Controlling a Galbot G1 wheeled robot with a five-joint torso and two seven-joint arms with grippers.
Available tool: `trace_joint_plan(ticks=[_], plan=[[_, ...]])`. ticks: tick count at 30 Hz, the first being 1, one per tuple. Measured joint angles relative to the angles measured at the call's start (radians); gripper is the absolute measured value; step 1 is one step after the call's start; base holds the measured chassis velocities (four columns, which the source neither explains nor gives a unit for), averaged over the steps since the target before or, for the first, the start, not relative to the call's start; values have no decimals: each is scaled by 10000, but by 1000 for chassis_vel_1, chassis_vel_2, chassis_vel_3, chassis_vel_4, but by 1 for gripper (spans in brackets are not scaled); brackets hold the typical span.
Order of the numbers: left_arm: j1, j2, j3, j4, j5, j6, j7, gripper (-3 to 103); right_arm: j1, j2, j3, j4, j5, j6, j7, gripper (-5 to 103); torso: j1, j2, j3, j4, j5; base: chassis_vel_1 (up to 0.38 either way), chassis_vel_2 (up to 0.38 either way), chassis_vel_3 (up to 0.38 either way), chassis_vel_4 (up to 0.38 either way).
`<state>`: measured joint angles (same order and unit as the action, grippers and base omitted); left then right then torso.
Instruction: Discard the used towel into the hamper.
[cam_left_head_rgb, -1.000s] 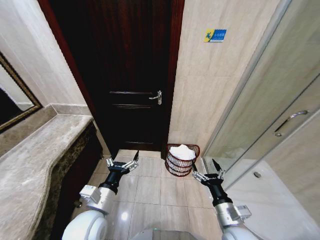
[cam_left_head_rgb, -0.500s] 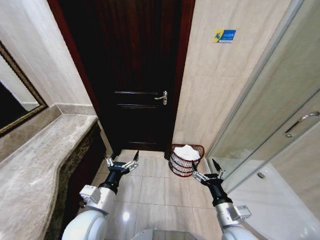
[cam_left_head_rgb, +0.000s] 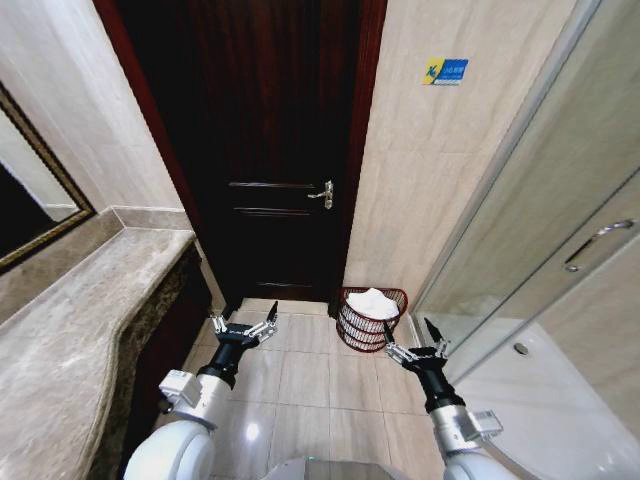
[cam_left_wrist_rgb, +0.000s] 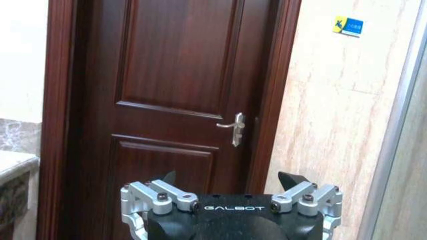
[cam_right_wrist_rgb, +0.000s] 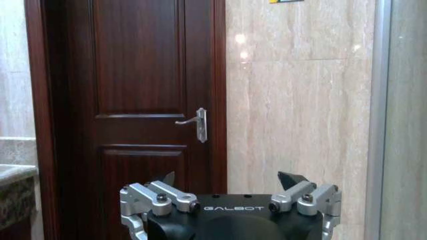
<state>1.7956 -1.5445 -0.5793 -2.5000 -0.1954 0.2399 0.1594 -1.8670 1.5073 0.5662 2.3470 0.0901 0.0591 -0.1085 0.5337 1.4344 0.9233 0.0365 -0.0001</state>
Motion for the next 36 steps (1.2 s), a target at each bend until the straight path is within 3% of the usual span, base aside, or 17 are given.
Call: trace_joint_plan(ticks=[36], plan=[[1, 0, 0, 0, 0, 0, 0, 100, -1, 0, -1, 0, 0, 0, 0, 100, -6, 2, -2, 1, 1, 111, -108, -110, 112]])
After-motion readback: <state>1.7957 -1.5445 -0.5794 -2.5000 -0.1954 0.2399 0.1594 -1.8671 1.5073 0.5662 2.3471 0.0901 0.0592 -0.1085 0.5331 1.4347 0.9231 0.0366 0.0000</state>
